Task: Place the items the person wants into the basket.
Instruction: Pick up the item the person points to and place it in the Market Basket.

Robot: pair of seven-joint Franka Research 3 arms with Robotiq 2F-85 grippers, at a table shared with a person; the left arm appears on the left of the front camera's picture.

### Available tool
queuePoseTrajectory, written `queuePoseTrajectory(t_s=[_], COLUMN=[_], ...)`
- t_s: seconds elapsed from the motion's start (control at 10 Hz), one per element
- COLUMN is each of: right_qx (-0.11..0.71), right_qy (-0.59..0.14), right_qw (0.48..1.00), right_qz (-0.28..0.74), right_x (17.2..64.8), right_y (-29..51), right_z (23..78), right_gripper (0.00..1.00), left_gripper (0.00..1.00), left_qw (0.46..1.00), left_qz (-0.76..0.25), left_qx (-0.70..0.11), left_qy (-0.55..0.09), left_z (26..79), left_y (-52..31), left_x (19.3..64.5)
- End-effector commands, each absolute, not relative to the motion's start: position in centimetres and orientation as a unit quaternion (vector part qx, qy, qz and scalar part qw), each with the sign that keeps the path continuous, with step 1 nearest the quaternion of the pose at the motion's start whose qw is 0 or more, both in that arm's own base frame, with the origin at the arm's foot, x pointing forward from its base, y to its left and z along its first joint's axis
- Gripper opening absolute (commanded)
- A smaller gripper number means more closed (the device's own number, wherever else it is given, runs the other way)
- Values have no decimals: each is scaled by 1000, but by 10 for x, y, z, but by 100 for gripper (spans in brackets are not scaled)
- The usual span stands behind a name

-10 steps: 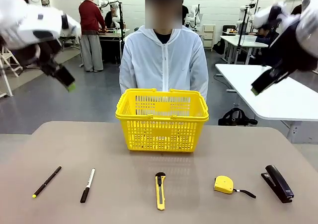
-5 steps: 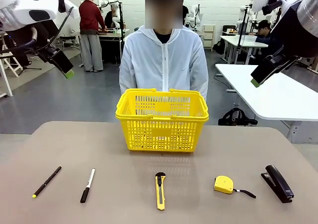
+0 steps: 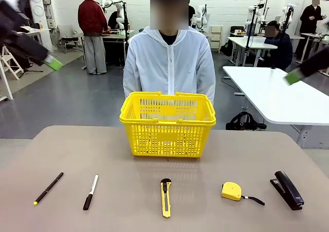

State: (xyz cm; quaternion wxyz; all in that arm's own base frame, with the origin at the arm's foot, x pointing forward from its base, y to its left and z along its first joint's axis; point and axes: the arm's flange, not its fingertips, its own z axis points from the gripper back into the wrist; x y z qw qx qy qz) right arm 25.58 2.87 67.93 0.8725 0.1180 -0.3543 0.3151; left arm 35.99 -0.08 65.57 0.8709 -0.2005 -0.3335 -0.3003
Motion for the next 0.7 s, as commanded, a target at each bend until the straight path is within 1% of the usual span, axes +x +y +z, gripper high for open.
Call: queuePoseTrajectory(t_s=[0.0,0.2,0.4,0.6], right_qx=[180,200,209,228], right_qy=[-353,-352,-339,-332], right_qw=[876,880,890,890], right_qz=[273,249,224,216], right_x=[230,221,222,229], right_y=[-34,-68,-92,-100], right_z=[684,687,688,684], right_gripper=[100,100,100,100], left_gripper=[100,100,100,100], left_qw=[877,883,890,900], left_qz=[-250,-219,-200,-201], left_qx=[-242,-236,-227,-217], left_qy=[-331,-342,-341,-320], left_z=[666,675,674,672], left_y=[64,102,116,116], left_x=[336,313,300,301])
